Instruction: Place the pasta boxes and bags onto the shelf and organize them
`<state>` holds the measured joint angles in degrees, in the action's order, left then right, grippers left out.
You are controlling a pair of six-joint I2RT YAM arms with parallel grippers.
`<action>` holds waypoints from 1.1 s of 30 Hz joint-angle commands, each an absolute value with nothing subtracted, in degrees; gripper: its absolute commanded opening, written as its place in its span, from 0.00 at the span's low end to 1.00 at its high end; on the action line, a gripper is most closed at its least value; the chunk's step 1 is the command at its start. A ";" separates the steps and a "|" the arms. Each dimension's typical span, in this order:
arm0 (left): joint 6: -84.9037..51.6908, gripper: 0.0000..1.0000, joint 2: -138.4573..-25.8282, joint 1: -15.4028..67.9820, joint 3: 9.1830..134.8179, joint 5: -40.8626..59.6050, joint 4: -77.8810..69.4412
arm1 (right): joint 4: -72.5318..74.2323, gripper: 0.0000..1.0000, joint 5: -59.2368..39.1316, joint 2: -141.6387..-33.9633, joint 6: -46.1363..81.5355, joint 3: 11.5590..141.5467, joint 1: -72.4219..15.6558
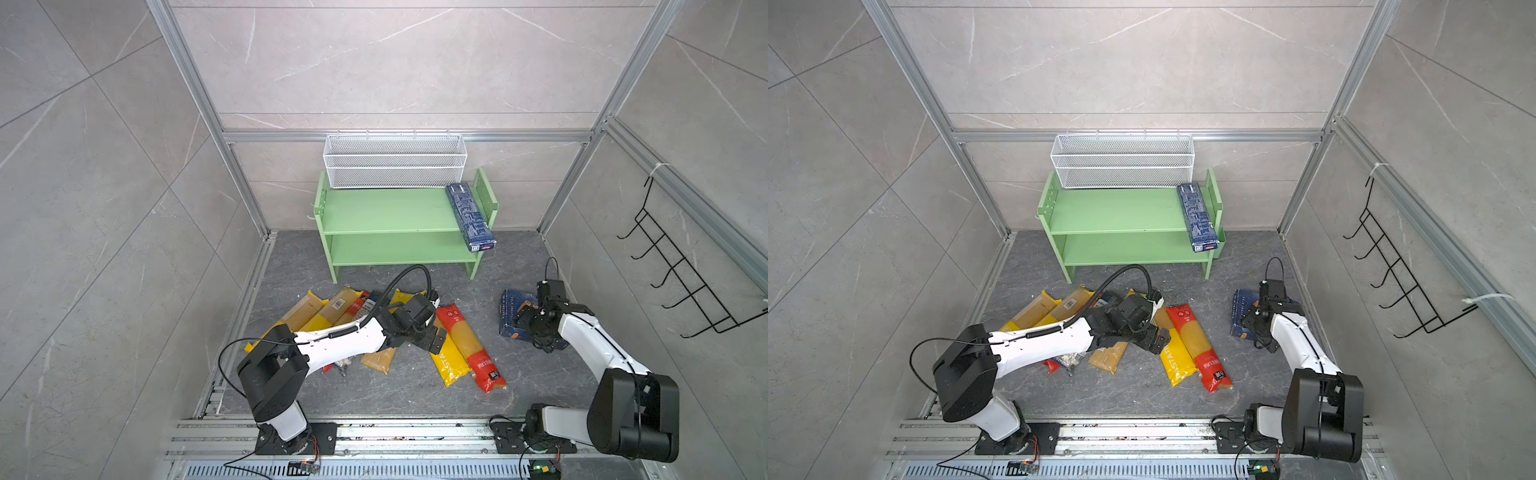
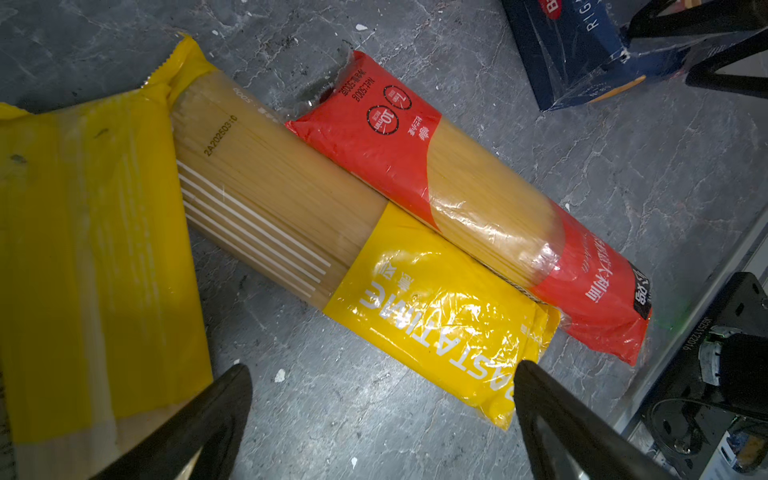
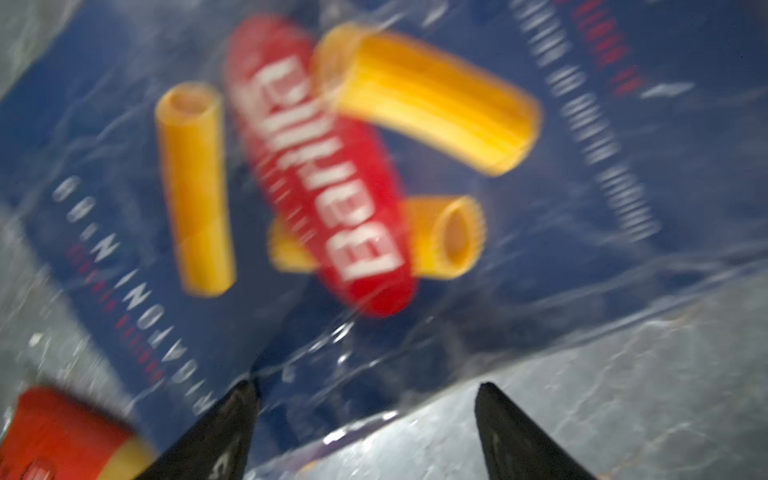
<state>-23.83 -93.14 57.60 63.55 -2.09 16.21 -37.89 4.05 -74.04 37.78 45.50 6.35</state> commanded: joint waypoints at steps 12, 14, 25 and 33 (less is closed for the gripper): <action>-24.32 1.00 -88.77 57.39 63.97 -4.94 14.85 | -47.05 0.94 15.44 -75.16 33.99 57.00 10.17; -23.85 1.00 -89.22 57.39 64.64 -5.18 14.90 | -44.86 0.94 13.17 -76.93 33.00 56.65 14.14; -23.88 1.00 -97.51 56.86 72.86 -1.18 15.52 | -33.23 0.94 4.83 -82.38 30.61 53.01 24.17; -24.17 1.00 -100.24 56.78 74.54 0.00 15.15 | -28.85 0.92 -6.84 -84.22 33.00 47.45 23.99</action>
